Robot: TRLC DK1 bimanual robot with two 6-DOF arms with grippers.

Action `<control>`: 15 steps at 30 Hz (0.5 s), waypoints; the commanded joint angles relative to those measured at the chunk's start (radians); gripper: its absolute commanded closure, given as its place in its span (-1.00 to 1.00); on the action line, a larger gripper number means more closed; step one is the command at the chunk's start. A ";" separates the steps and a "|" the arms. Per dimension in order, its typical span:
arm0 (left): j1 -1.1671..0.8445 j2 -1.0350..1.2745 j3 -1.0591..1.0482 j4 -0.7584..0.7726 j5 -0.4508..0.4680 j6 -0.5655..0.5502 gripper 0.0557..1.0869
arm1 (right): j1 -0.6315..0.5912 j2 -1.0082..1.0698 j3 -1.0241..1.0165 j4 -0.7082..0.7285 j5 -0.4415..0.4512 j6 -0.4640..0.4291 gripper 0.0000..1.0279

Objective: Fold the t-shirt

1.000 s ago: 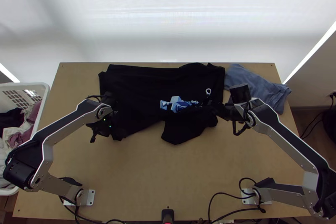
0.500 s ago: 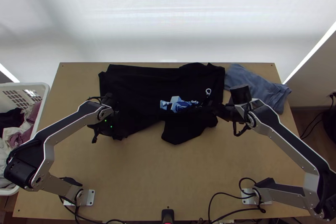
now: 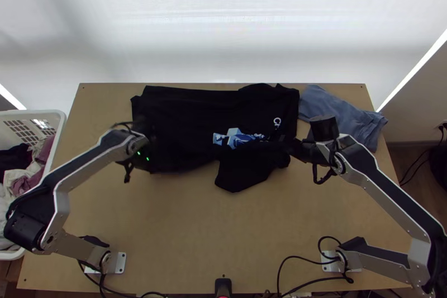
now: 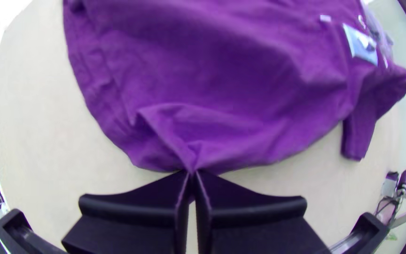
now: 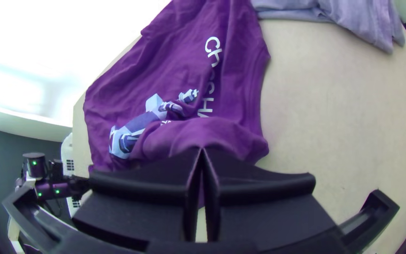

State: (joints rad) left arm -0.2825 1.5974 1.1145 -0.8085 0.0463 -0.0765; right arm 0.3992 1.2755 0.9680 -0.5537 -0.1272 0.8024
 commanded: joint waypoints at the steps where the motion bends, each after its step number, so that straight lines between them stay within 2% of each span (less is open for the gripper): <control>1: 0.063 -0.090 0.160 -0.032 -0.008 -0.029 0.93 | 0.001 -0.061 -0.014 0.017 0.008 -0.012 0.94; 7: 0.203 -0.106 0.377 -0.057 -0.008 -0.043 0.93 | -0.014 -0.090 -0.023 0.028 0.008 -0.029 0.94; 15: 0.359 -0.114 0.467 -0.049 -0.006 -0.052 0.93 | -0.089 -0.127 -0.034 0.029 0.009 -0.081 0.94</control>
State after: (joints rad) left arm 0.0284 1.4994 1.5448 -0.8490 0.0433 -0.1059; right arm 0.3447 1.1801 0.9562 -0.5316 -0.1276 0.7509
